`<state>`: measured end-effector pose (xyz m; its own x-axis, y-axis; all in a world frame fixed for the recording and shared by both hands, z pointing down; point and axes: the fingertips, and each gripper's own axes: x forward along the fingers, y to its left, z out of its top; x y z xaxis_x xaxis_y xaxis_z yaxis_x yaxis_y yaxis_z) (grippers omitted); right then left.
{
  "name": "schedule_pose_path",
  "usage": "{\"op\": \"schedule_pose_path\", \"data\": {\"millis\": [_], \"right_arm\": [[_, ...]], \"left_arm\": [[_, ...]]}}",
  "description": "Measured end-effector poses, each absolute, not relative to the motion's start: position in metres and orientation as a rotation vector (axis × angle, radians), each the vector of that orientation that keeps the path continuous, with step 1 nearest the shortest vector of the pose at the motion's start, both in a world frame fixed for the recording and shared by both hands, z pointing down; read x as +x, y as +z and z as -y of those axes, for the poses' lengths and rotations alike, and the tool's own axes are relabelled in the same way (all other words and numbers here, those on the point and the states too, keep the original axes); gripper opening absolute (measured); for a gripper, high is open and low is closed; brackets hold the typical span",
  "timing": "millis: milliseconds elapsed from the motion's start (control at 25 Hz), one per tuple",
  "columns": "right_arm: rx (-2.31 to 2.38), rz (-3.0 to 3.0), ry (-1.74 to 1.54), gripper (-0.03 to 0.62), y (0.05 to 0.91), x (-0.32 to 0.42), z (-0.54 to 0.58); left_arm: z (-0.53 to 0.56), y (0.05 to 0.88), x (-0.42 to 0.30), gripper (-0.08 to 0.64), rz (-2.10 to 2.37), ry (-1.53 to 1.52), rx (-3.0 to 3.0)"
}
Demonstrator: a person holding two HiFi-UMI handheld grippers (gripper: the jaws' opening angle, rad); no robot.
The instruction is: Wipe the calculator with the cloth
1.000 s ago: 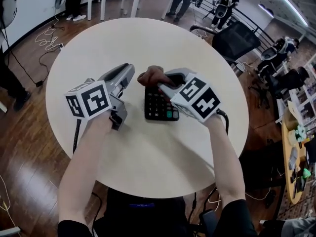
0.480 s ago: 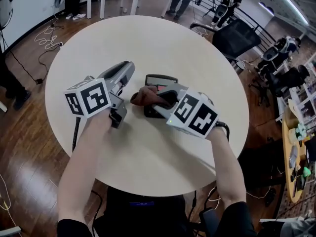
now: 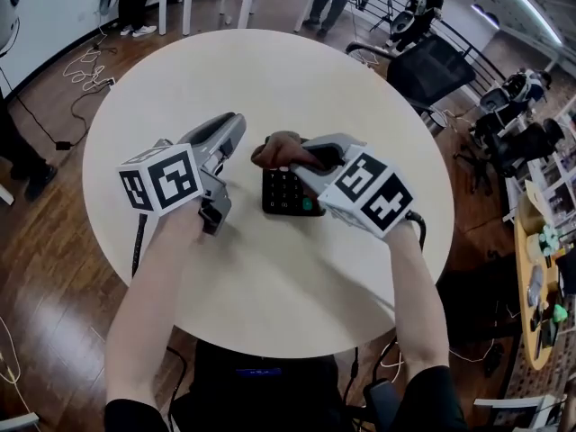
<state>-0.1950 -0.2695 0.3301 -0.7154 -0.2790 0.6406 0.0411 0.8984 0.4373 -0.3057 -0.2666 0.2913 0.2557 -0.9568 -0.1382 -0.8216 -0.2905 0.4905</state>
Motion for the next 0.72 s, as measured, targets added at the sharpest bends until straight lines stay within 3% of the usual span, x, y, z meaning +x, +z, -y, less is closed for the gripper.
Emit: {"op": "schedule_pose_path", "data": {"millis": [240,720], "right_arm": [[0.214,2.233,-0.571,0.077,0.351,-0.221,0.299],[-0.130,2.194,-0.533,0.077,0.377,-0.171,0.192]], "left_arm": [[0.269,0.292,-0.306,0.060,1.631,-0.607,2.211],[0.269,0.293,-0.305,0.060,1.636,-0.578,2.222]]}}
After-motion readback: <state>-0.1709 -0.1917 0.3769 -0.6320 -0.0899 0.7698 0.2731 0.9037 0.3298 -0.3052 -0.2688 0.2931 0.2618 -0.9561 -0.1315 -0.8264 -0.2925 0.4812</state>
